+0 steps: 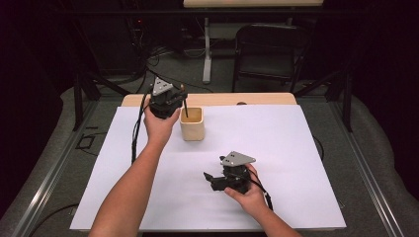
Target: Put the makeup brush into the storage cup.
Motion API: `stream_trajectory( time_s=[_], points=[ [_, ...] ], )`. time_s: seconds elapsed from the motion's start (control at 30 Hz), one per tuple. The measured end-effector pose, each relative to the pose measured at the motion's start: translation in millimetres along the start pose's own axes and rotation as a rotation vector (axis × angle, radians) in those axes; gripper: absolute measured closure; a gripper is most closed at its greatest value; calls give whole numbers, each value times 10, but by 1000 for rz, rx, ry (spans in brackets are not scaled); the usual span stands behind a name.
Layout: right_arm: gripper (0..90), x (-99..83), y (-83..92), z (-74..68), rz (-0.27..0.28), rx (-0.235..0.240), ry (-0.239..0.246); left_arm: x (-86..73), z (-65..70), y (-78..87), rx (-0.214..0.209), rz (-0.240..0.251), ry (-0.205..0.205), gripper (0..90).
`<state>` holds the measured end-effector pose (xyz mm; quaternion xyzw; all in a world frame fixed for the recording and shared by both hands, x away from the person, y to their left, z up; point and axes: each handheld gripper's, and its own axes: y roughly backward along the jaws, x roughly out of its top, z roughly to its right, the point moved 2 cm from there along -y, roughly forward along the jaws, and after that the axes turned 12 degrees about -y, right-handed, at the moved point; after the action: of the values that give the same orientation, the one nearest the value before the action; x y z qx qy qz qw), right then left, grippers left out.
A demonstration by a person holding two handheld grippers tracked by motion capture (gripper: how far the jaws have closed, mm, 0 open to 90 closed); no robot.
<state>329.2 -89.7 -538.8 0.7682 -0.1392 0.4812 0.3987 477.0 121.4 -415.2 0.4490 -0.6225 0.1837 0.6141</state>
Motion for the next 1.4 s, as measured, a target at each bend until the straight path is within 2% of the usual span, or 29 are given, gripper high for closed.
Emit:
stream_trajectory(
  time_s=[0.4, 0.73, 1.4],
  points=[
    [197, 1, 7, -6, 2, 2, 2, -51, 67, -90, -11, -21, -19, 837],
    [196, 1, 11, -5, 2, 1, -1, -163, 75, -140, -11, -34, -3, 837],
    [196, -1, 10, -9, 0, 3, 3, -353, 137, -189, -20, -53, -1, 837]
  ],
)
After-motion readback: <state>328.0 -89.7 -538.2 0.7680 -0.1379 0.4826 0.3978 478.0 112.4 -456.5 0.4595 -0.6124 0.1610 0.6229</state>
